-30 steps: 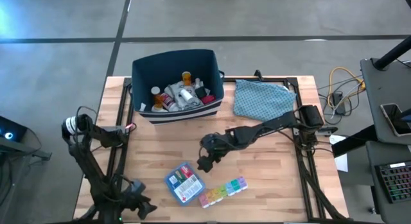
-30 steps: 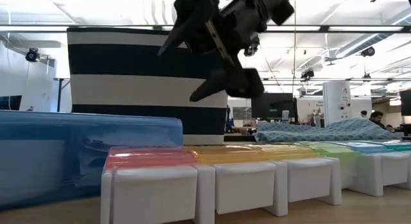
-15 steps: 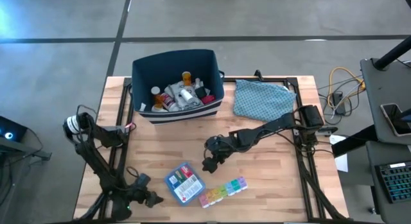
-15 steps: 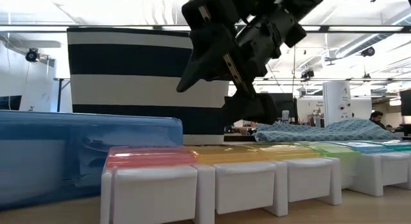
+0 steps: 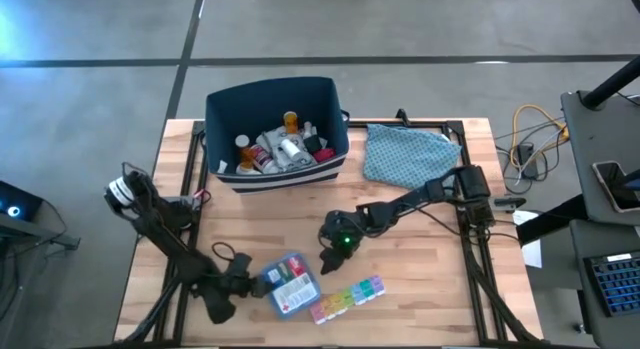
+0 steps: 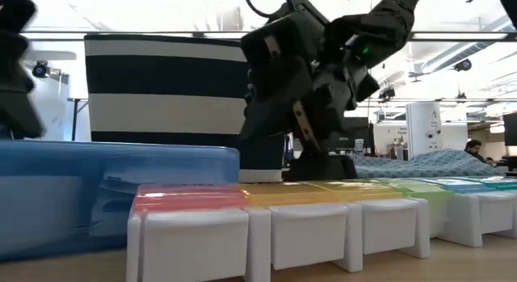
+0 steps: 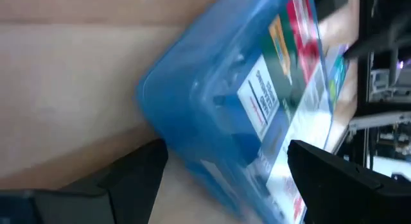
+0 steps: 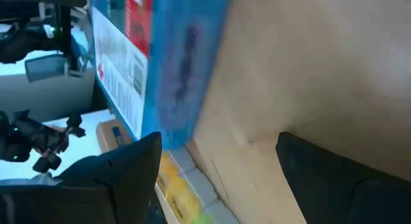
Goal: Pick & place medical supplies in basket/bin
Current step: Put the blue first aid kit into the blue bin, then put the pill organizer into the blue bin
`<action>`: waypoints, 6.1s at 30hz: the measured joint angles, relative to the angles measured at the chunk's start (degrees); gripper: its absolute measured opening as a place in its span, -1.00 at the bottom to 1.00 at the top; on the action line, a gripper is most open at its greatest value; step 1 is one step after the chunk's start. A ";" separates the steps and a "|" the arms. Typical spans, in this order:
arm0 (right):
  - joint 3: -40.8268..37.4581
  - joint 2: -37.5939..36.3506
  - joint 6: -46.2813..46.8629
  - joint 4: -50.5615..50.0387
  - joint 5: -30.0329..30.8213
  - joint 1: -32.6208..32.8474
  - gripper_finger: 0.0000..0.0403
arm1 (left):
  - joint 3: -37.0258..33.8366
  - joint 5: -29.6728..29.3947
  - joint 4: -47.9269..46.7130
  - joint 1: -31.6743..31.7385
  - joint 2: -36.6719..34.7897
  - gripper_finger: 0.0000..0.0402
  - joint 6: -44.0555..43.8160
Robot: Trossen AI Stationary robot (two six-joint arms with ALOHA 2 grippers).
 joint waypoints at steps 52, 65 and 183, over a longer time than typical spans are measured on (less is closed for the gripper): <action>10.86 4.27 0.35 1.88 8.12 2.61 0.49 | 6.06 3.10 5.64 10.15 8.60 0.54 23.28; 13.68 3.27 -8.55 -4.54 7.40 1.99 0.12 | 5.57 -0.48 5.52 10.26 5.04 0.54 29.53; 4.13 -6.87 -43.23 -36.79 41.01 27.68 0.85 | 21.14 -23.68 -19.36 10.43 -49.25 0.54 91.75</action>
